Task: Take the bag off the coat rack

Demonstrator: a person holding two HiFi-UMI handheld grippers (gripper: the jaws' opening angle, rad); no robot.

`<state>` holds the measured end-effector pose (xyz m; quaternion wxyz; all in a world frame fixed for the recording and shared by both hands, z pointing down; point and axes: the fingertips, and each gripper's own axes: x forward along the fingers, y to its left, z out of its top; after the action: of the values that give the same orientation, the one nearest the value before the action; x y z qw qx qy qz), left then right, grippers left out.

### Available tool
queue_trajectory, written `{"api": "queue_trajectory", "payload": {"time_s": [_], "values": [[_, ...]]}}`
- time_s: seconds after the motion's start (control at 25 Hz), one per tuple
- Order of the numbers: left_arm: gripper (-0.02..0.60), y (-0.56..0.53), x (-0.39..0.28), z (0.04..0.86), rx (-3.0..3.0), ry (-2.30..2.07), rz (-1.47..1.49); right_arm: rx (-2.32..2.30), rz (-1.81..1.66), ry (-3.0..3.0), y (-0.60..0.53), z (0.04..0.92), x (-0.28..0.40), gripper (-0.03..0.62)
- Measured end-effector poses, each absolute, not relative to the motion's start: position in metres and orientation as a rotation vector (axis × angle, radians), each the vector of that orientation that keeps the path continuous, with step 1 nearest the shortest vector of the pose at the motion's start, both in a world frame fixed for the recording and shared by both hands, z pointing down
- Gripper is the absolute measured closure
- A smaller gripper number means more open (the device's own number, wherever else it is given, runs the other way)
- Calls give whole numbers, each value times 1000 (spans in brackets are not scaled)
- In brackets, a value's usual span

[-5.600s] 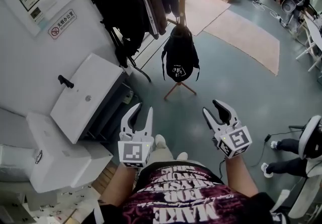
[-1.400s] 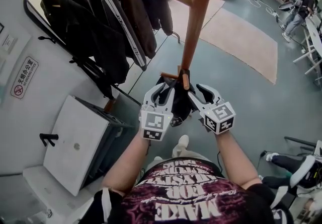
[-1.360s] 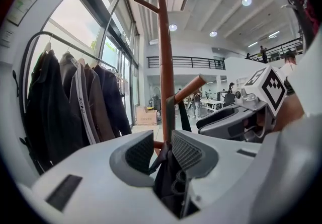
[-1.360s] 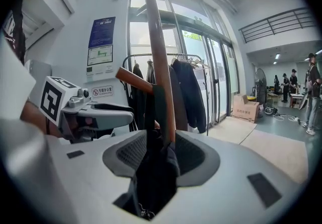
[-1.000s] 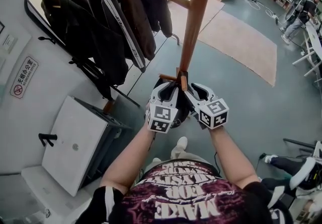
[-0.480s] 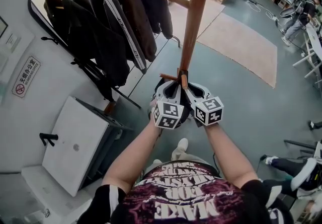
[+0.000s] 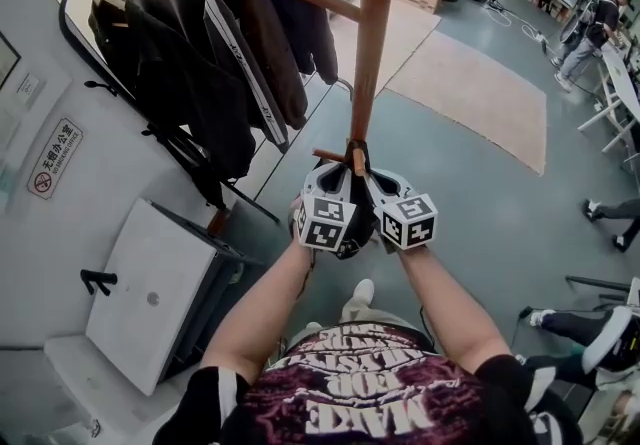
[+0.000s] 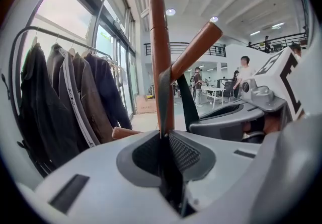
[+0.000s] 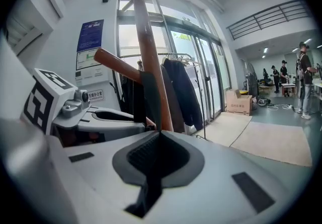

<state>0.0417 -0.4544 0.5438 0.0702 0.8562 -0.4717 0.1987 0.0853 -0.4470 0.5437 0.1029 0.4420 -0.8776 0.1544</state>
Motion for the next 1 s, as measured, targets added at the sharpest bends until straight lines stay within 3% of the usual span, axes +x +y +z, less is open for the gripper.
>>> {"api": "queue_trajectory", "payload": {"time_s": [0.2, 1.0], "values": [[571, -446, 38, 534, 2582, -1448, 564, 1308, 536, -2617, -441, 541, 89, 585], [574, -408, 25, 466, 2627, -1445, 369, 1323, 500, -2713, -409, 479, 91, 586]]}}
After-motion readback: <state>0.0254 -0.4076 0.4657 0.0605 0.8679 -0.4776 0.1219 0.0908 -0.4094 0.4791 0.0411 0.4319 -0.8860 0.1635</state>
